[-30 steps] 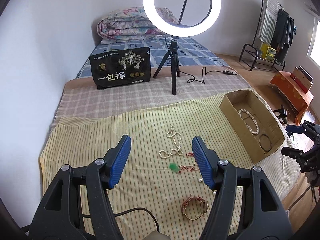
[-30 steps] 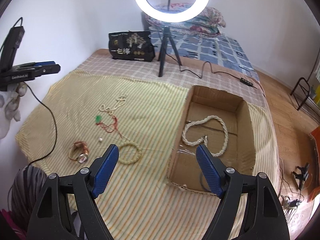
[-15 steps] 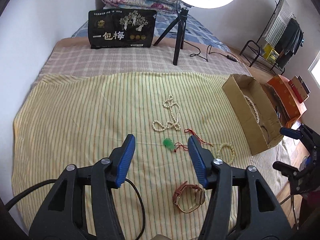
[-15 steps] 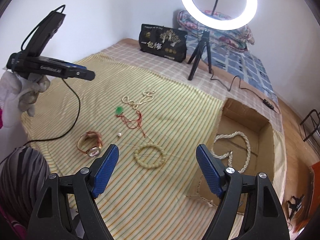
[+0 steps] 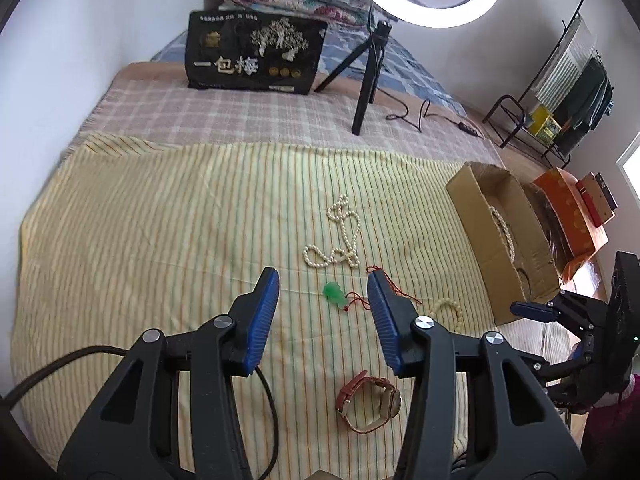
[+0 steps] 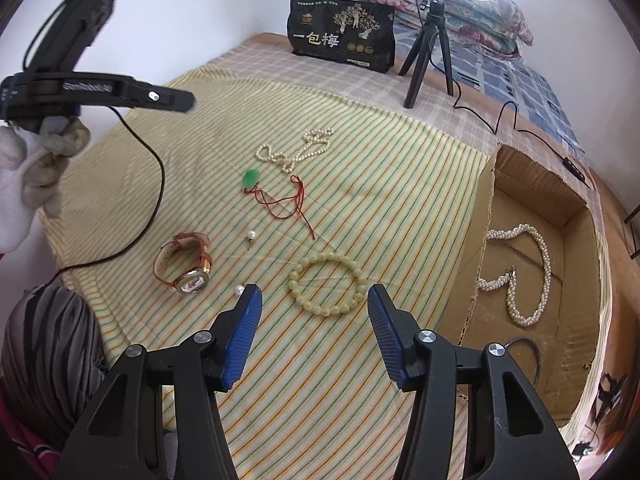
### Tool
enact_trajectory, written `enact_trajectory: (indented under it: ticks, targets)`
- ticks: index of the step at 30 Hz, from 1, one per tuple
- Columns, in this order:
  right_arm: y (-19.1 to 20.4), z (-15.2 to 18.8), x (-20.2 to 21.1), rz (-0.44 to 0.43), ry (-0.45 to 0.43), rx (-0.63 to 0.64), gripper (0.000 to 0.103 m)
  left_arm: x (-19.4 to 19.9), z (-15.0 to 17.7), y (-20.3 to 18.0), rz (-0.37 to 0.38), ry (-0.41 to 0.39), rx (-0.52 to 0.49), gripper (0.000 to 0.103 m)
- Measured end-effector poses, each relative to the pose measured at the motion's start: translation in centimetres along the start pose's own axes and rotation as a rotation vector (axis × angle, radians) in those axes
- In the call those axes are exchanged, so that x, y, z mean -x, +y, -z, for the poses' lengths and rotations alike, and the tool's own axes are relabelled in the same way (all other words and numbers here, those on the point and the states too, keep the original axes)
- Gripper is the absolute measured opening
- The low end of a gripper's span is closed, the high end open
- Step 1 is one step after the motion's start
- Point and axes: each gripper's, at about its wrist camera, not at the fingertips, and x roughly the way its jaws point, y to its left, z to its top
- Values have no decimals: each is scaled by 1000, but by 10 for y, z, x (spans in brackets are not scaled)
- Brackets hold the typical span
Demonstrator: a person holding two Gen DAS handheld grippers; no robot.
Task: Organize jewelry
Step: 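Move both tools back from the box toward the remaining jewelry, then close the left tool on the green jade pendant while the right tool approaches the bead bracelet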
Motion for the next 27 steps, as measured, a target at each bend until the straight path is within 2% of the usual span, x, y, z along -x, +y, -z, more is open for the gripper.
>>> enact_trajectory:
  ticks: [8,12,16,20,24,27]
  targets:
    - [-1,-9,10,-16,-49,-3,54,116,11,24,-106,-169,9,47]
    - [5,-13,13,-30,-68,26,54,166,29,32,-153,-202,23,47]
    - [11,-17,15,-47,-84,43,54,199,55,35,-197,-215,22,47]
    - [16,-17,13,-55,-86,48,54,200,75,45,-202,-194,60,47]
    - [18,-13,9,-57,-73,40,54,168,71,55,-163,-152,113,47]
    - [16,-7,6,-45,-55,36,54,136,62,51,-119,-127,110,47]
